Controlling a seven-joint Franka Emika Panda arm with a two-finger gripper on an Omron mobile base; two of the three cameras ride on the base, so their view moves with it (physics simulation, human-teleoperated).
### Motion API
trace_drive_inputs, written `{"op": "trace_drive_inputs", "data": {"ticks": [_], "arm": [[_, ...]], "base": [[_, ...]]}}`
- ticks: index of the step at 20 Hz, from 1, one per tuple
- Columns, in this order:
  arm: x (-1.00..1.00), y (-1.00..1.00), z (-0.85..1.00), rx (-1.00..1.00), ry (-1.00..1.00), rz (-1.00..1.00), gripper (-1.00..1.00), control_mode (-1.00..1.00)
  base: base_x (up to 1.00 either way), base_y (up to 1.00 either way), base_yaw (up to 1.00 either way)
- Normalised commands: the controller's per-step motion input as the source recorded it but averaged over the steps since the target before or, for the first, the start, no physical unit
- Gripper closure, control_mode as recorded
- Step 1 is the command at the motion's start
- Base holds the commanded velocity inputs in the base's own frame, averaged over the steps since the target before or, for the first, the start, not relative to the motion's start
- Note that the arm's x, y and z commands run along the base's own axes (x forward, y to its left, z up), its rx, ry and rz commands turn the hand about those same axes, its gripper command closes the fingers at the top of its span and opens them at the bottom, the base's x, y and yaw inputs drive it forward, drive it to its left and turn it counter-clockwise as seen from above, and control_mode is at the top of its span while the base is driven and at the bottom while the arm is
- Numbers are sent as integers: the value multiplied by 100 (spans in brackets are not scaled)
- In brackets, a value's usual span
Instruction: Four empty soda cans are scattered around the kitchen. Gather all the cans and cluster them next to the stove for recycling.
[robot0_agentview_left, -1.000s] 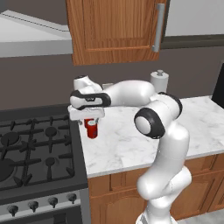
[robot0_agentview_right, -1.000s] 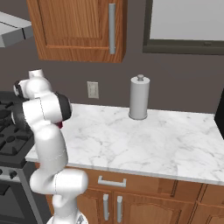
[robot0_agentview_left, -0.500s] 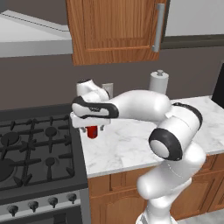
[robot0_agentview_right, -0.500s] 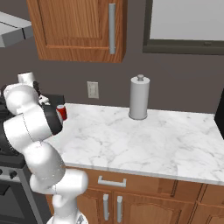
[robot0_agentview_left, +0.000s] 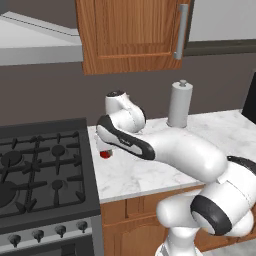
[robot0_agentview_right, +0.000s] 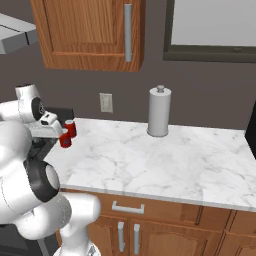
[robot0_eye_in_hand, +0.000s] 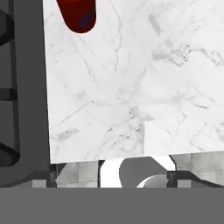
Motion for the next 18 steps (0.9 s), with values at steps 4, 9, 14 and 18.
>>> {"op": "trace_drive_inputs", "data": {"ticks": [4, 9, 14, 18], "arm": [[-41, -38, 13, 0, -3, 33, -100, -100], [-26, -52, 5, 11, -5, 24, -100, -100], [-13, -47, 0, 15, 1, 16, -100, -100], [-34, 0, -1, 2, 7, -1, -100, -100]], "base": [[0, 0, 0], [0, 0, 0], [0, 0, 0], [0, 0, 0]]}}
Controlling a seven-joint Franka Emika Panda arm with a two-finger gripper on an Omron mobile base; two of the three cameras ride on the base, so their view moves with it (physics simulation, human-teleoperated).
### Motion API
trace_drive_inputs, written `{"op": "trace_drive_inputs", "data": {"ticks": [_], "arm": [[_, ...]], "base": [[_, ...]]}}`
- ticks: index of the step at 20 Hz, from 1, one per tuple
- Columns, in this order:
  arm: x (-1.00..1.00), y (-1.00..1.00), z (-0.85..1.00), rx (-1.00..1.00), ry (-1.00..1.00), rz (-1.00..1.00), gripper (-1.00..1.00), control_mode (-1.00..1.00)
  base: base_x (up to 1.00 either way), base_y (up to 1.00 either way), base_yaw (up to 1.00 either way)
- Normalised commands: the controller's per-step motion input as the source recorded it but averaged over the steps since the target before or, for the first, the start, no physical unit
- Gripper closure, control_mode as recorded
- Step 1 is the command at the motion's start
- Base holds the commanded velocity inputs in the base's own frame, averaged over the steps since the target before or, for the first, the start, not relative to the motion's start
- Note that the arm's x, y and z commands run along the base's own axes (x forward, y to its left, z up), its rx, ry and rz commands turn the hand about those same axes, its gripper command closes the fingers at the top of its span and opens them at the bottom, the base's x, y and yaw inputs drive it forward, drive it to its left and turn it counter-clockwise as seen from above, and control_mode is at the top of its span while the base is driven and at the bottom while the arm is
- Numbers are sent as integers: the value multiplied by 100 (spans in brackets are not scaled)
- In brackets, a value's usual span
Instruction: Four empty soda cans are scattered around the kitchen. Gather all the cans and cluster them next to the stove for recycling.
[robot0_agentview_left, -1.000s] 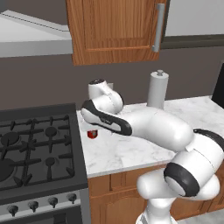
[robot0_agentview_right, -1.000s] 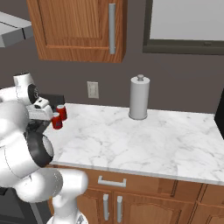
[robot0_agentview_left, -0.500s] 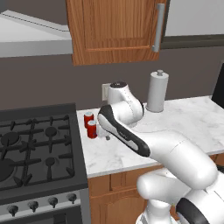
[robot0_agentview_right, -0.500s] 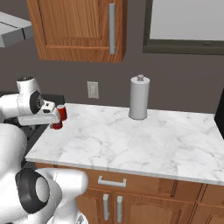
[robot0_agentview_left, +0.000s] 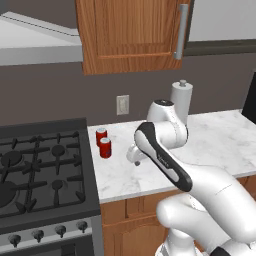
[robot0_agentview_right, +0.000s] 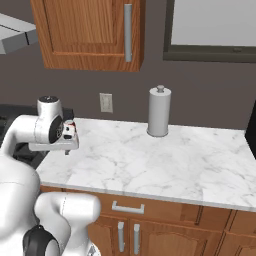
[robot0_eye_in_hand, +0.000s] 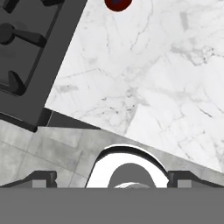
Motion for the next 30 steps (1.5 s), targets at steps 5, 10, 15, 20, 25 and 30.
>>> {"op": "trace_drive_inputs", "data": {"ticks": [5, 10, 15, 20, 25, 30], "arm": [[-22, 5, 0, 0, 7, 0, -100, -100], [-18, 4, 0, 0, -1, 0, -100, -100], [0, 0, 0, 0, 0, 0, -100, 100], [0, 0, 0, 0, 0, 0, -100, 100], [0, 0, 0, 0, 0, 0, -100, 100], [0, 0, 0, 0, 0, 0, -100, 100]], "base": [[0, 0, 0], [0, 0, 0], [-27, 14, 4], [-27, 46, 33], [-14, 45, 44], [-3, 24, 50]]}}
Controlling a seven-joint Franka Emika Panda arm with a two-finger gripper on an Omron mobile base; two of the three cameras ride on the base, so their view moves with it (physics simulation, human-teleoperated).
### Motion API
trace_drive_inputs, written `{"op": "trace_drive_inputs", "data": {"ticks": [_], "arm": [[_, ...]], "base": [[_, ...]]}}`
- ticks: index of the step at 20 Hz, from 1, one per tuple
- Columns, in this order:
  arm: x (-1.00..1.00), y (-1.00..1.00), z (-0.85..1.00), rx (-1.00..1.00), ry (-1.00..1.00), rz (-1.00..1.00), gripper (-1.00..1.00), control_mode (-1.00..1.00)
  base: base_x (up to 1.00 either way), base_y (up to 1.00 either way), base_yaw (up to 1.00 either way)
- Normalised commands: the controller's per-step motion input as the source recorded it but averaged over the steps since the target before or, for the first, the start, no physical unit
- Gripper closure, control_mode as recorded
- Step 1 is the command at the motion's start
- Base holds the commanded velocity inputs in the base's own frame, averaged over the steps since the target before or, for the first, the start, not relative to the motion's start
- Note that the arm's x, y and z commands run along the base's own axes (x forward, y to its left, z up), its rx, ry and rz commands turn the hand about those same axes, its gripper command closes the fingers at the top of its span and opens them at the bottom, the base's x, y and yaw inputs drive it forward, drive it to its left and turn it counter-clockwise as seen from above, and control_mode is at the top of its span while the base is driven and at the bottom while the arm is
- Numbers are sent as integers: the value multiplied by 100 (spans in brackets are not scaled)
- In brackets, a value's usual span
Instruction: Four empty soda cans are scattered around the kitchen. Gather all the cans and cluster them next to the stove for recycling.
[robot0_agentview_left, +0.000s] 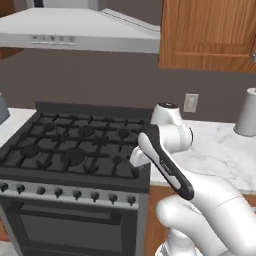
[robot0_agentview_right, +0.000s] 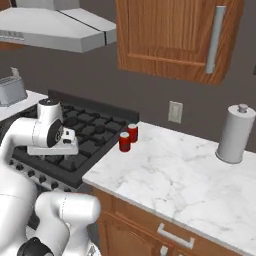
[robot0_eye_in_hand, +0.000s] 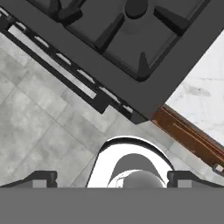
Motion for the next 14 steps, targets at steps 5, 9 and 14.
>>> {"op": "trace_drive_inputs", "data": {"ticks": [5, 9, 14], "arm": [[0, 0, 0, 0, 0, 0, -100, 100], [0, 0, 0, 0, 0, 0, -100, 100], [0, 0, 0, 0, 0, 0, -100, 100]], "base": [[-3, 20, 50], [-4, 29, 50], [-1, 29, 48]]}}
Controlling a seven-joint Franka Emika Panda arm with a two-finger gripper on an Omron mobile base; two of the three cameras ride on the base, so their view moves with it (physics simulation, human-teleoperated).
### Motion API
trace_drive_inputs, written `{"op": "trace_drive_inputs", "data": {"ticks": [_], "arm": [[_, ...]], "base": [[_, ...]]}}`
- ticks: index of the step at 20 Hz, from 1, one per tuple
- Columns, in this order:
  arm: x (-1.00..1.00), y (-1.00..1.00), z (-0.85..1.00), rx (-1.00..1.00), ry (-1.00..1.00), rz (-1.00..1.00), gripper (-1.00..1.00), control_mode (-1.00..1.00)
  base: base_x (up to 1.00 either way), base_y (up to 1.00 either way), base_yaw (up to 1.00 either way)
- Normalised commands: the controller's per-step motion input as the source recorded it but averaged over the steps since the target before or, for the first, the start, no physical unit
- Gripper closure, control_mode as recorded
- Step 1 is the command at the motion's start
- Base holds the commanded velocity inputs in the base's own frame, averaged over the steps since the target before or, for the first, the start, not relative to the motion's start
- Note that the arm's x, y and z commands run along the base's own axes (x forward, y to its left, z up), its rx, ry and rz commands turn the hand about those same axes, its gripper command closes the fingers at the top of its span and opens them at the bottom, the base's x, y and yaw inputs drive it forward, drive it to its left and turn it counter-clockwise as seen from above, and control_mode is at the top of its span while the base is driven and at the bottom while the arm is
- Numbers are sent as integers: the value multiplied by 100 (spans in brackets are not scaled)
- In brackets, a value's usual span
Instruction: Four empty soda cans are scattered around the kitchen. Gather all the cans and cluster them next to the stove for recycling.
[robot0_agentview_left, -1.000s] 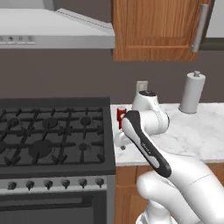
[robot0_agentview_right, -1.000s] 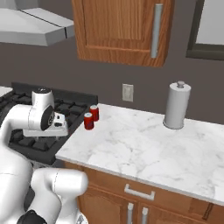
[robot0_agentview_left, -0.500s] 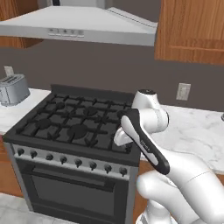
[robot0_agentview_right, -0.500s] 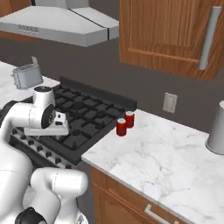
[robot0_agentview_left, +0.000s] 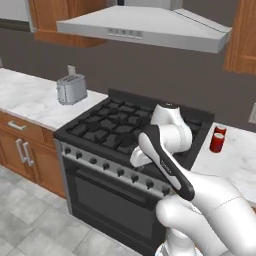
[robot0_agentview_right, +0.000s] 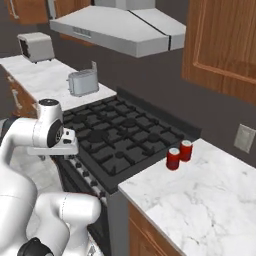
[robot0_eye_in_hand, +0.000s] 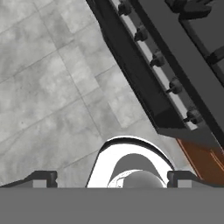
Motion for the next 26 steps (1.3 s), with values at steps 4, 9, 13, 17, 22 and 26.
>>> {"op": "trace_drive_inputs", "data": {"ticks": [4, 9, 13, 17, 22, 26], "arm": [[0, 0, 0, 0, 0, 0, -100, 100], [0, 0, 0, 0, 0, 0, -100, 100], [0, 0, 0, 0, 0, 0, -100, 100], [0, 0, 0, 0, 0, 0, -100, 100], [0, 0, 0, 0, 0, 0, -100, 100], [0, 0, 0, 0, 0, 0, -100, 100]], "base": [[0, 28, 42], [0, 27, 36], [0, 33, 32], [0, 70, 20], [-4, 93, 10], [-1, 96, 9]]}}
